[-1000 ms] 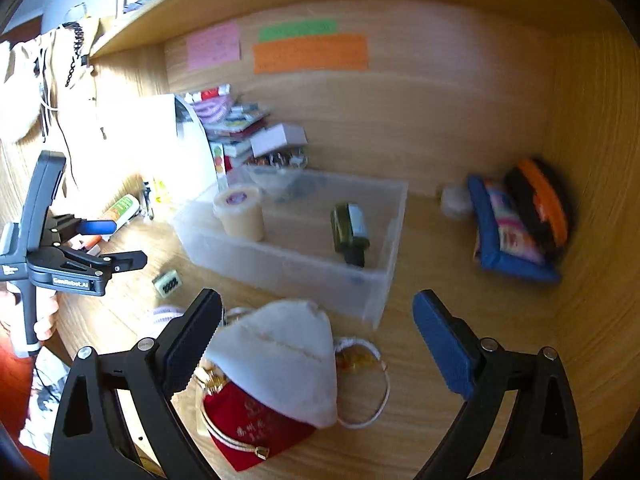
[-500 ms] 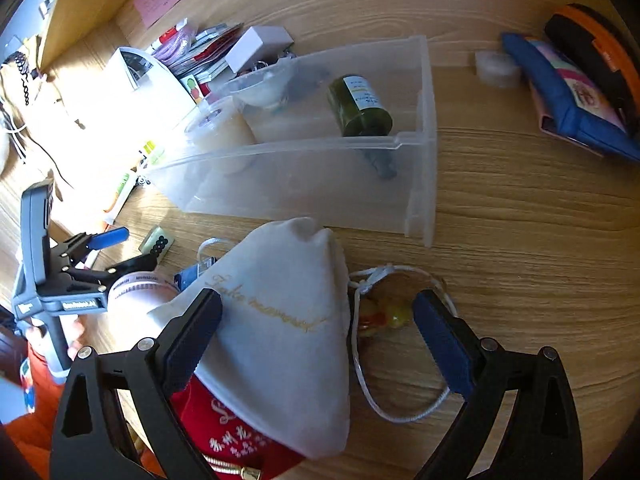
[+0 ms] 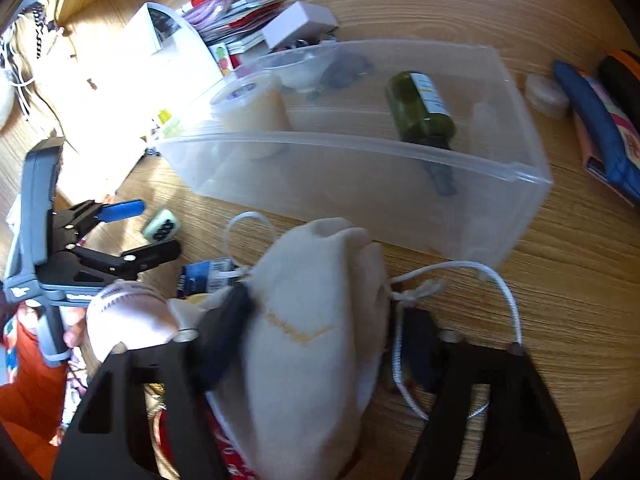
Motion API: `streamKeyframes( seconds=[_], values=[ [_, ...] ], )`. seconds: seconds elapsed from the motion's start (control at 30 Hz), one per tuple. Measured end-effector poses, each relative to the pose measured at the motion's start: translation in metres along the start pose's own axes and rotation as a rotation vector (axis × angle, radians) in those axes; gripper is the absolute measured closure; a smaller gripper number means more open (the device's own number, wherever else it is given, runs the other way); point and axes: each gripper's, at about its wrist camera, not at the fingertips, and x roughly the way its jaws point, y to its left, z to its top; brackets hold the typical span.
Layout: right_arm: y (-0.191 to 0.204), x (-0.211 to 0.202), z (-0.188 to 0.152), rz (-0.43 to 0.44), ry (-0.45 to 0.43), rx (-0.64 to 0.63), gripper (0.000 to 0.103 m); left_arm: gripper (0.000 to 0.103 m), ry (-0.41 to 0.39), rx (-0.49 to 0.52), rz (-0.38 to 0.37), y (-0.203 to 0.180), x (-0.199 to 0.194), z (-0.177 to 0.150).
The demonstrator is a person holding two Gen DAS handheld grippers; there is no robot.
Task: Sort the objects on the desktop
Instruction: 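Grasp the clear glass block with the left gripper while the right grasps the white pouch, then lift the white pouch with the right gripper and hold the glass block in the left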
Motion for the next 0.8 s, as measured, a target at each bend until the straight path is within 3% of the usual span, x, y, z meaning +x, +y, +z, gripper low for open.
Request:
streamKeyframes(
  seconds=[0.17, 0.33, 0.4, 0.43, 0.63, 0.8],
  values=[
    [0.001, -0.002, 0.001, -0.003, -0.035, 0.017, 0.066, 0.033, -0.027, 0.007, -0.031, -0.003, -0.005, -0.002],
    [0.003, -0.016, 0.003, 0.008, -0.118, 0.061, 0.07, 0.062, -0.037, 0.005, -0.055, -0.003, -0.005, 0.001],
    [0.001, -0.026, 0.004, 0.032, -0.18, 0.089, 0.07, 0.083, -0.041, 0.015, -0.052, -0.005, -0.006, 0.001],
    [0.0, -0.03, 0.005, 0.041, -0.195, 0.097, 0.07, 0.087, -0.041, 0.019, -0.044, -0.007, -0.007, 0.0],
    [-0.001, -0.06, 0.006, 0.02, -0.259, 0.088, 0.07, 0.088, -0.038, 0.009, -0.04, -0.011, -0.006, 0.002],
    [-0.004, -0.079, 0.005, 0.026, -0.302, 0.091, 0.07, 0.088, -0.079, -0.006, -0.054, -0.013, -0.027, 0.003]
  ],
)
